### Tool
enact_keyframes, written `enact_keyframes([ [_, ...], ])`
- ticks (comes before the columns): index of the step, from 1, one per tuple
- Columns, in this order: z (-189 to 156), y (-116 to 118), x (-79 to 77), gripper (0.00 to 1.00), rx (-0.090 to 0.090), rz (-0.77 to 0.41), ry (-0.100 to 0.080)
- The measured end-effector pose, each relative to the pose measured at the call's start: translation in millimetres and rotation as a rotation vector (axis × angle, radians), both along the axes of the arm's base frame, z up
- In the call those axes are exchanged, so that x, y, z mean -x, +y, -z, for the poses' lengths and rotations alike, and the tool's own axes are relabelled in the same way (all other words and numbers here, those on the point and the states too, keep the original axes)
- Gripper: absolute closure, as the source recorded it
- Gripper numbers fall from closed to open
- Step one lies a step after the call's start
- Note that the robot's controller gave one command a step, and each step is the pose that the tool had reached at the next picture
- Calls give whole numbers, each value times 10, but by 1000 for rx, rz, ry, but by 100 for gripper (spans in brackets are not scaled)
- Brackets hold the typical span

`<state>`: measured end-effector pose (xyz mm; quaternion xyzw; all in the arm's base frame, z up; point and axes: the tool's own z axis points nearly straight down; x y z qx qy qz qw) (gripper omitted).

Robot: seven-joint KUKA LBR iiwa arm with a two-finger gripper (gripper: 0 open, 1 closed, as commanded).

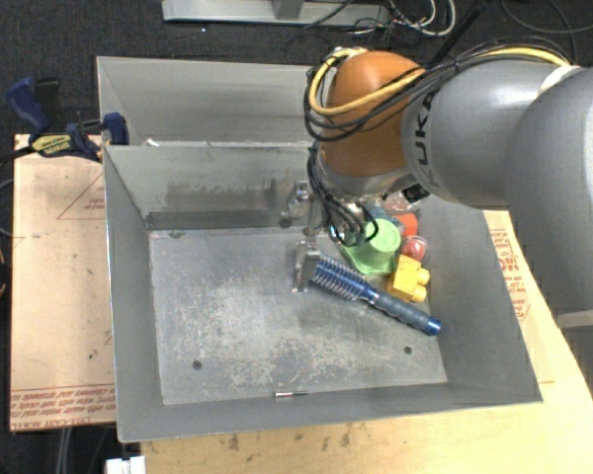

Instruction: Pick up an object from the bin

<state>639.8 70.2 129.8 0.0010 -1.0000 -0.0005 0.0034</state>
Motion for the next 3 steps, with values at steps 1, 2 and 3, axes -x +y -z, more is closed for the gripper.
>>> enact_keyframes([
  [1,-143,-620,248,0,2,177,-7],
  [2,576,-560,421,0,0,101,-22],
  [3,529,-556,396,100,-2,102,-28],
])
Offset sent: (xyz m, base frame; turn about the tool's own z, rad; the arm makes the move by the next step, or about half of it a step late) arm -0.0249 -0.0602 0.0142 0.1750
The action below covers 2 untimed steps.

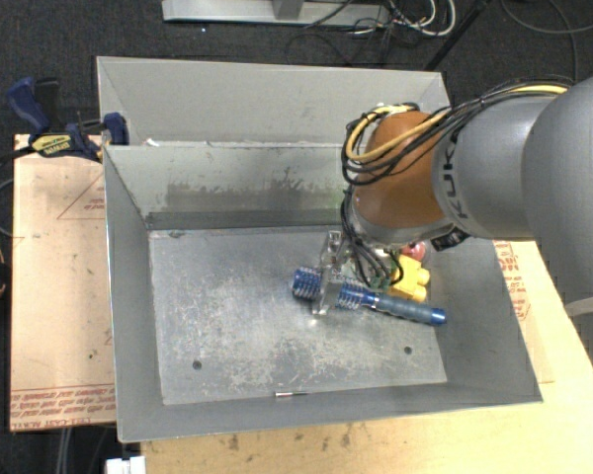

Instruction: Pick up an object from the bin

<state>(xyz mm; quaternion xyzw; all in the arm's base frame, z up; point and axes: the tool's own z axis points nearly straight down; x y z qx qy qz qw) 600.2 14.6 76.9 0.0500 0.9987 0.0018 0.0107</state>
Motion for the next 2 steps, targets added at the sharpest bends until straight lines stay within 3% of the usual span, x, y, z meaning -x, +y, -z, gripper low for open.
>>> enact_keyframes([
  [1,-1043,-119,-42,100,3,-20,11],
  [2,-1368,-90,-169,100,2,-32,15],
])
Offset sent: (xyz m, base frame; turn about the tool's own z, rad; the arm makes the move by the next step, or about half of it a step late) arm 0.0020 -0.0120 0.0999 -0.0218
